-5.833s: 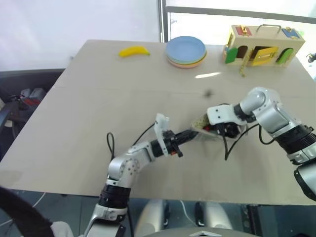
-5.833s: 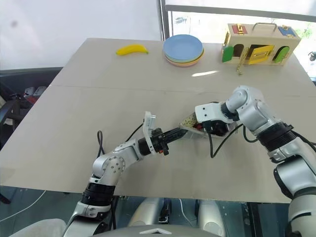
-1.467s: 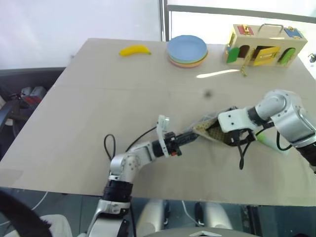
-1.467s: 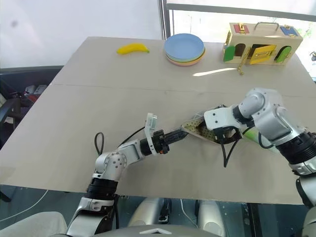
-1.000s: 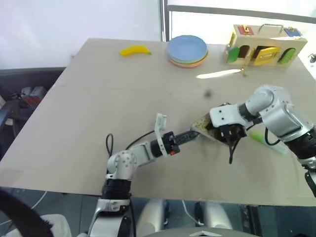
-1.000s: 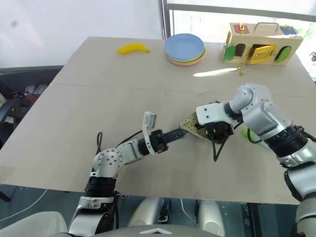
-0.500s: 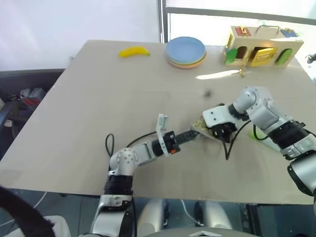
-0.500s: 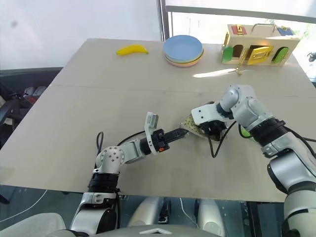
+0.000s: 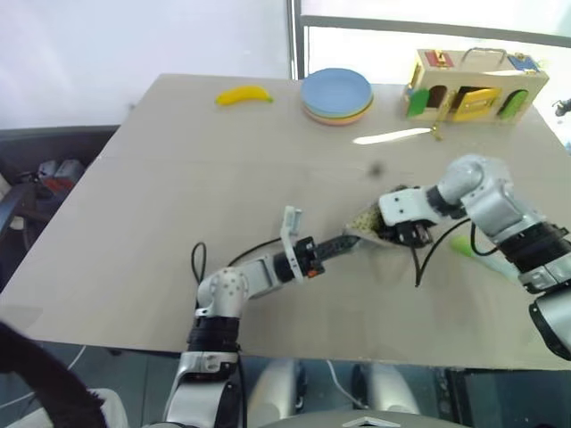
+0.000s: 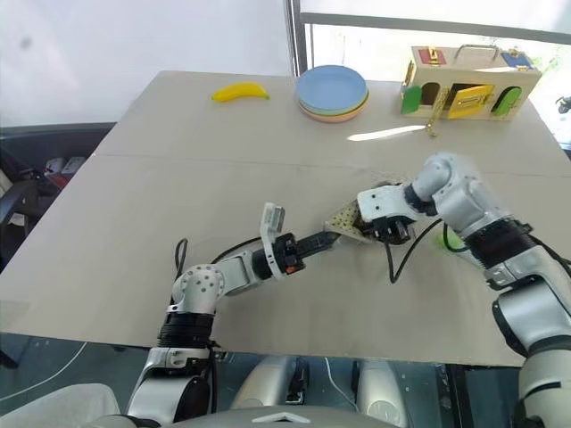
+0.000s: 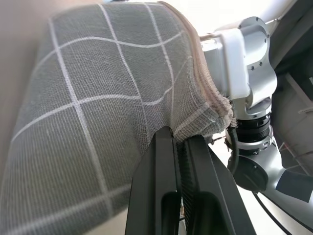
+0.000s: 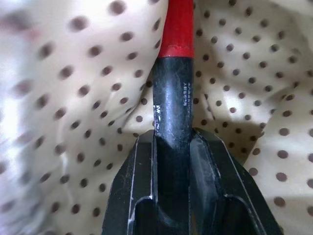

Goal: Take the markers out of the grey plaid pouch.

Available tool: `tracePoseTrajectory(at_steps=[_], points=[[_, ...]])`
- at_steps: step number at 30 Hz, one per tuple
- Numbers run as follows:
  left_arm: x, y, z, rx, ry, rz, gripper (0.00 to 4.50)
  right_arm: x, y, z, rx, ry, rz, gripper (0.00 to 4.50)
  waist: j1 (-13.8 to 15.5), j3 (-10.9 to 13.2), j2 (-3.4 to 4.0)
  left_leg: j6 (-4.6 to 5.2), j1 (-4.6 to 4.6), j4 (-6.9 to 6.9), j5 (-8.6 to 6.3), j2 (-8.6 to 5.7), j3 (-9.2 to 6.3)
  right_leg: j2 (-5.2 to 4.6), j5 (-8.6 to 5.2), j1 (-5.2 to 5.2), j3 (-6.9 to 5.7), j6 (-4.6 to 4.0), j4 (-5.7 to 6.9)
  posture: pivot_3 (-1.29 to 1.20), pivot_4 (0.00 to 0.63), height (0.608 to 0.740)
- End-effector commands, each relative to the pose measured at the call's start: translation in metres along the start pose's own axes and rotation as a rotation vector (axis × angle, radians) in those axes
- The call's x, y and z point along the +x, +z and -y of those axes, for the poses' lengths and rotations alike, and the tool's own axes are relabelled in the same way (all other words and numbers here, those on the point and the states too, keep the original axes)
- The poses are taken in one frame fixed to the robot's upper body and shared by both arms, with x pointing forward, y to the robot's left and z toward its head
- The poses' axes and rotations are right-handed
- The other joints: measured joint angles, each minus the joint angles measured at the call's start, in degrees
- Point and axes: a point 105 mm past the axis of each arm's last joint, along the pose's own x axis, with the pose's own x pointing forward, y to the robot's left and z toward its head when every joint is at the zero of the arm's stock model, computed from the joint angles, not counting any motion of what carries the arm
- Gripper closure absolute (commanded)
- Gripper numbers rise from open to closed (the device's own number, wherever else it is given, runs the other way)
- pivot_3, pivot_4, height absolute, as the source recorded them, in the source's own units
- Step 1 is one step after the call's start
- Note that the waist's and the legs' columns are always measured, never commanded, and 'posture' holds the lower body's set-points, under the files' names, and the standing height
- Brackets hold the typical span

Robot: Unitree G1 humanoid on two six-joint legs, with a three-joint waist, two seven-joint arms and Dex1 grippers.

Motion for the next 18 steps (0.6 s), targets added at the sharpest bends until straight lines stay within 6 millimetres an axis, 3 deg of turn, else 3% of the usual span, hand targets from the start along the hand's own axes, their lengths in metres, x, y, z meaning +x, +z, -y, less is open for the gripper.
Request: tracePoseTrajectory(at_steps=[1,12,16,18], points=[[-0.003,0.006,0.001,0.019,-0.002,0.028,4.50,-0.030,0.020,0.003,0.026,-0.060,0.158,4.16,-0.1,0.0,0.00,0.00,0.00,-0.03,-0.01,-0.01,0.00,-0.02,0.00,0.00,0.01,0.00,-0.01,0.00,0.150,0.740],[-0.007,0.012,-0.001,0.026,0.014,0.047,4.50,-0.062,0.039,-0.011,-0.007,-0.204,0.457,4.16,0.0,0.0,-0.02,0.04,-0.07,-0.17,-0.04,0.01,-0.01,-0.10,-0.01,-0.08,0.02,-0.01,-0.10,0.00,0.150,0.740],[-0.011,0.018,0.000,0.082,0.038,0.054,4.50,-0.086,0.057,-0.001,0.022,-0.328,0.620,4.16,-0.1,0.0,-0.01,0.04,-0.13,-0.22,-0.04,0.01,0.01,-0.13,0.00,-0.19,0.05,-0.01,-0.11,0.00,0.150,0.740],[-0.013,0.025,0.004,0.194,0.057,0.058,4.50,-0.104,0.059,0.011,0.089,-0.426,0.684,4.16,-0.1,0.0,-0.02,0.04,-0.16,-0.26,-0.04,0.03,0.03,-0.12,-0.01,-0.26,0.09,-0.02,-0.09,0.00,0.150,0.740]])
